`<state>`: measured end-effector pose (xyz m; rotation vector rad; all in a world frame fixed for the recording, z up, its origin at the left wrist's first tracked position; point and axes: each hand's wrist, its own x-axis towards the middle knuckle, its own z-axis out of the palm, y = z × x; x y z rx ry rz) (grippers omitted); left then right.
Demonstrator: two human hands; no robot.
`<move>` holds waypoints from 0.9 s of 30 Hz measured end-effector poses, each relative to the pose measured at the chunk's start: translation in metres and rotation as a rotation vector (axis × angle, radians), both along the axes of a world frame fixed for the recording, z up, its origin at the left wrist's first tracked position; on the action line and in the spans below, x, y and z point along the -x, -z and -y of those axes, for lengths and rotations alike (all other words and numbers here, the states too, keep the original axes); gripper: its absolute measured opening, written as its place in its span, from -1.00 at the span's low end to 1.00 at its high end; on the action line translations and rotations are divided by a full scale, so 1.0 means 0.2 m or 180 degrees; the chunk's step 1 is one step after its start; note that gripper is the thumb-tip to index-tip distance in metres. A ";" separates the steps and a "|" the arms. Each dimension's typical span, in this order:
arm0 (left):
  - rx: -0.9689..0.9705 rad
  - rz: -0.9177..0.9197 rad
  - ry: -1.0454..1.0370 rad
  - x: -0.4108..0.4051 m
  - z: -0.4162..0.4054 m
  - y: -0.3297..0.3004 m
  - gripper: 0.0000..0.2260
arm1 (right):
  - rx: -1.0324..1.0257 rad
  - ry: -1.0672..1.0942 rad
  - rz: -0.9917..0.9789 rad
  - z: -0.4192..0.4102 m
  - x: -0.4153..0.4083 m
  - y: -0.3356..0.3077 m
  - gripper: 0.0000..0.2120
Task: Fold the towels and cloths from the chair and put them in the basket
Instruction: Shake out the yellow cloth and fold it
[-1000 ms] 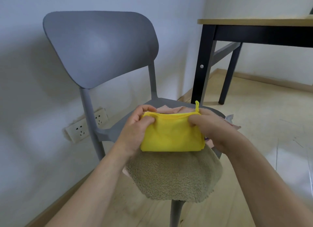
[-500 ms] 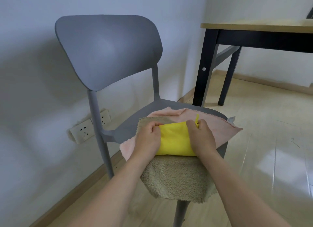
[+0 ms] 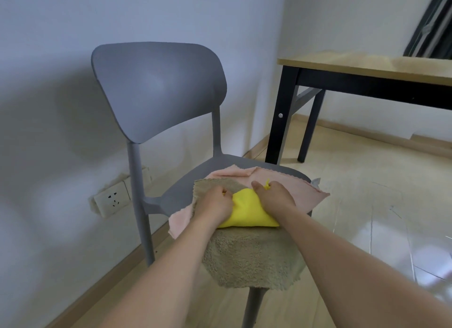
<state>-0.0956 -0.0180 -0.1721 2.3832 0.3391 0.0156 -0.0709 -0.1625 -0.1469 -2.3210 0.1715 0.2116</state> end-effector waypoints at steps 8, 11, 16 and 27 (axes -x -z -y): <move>-0.0954 0.0285 0.0183 -0.18 0.00 0.06 -0.75 | -0.0397 -0.0131 -0.0937 0.09 -0.29 -0.01 -0.37; -0.0719 0.0198 0.0116 -0.23 -0.02 0.08 -0.75 | -0.0682 -0.0288 -0.1300 0.11 -0.41 0.00 -0.39; 0.0169 -0.0190 -0.0098 -0.21 -0.03 -0.05 -0.76 | -0.1340 -0.0076 -0.1796 0.12 -0.36 -0.09 -0.51; 0.0157 -0.1129 0.0570 -0.11 0.20 -1.84 -0.66 | -0.1111 0.0088 -0.1579 0.35 -0.17 -1.78 -0.62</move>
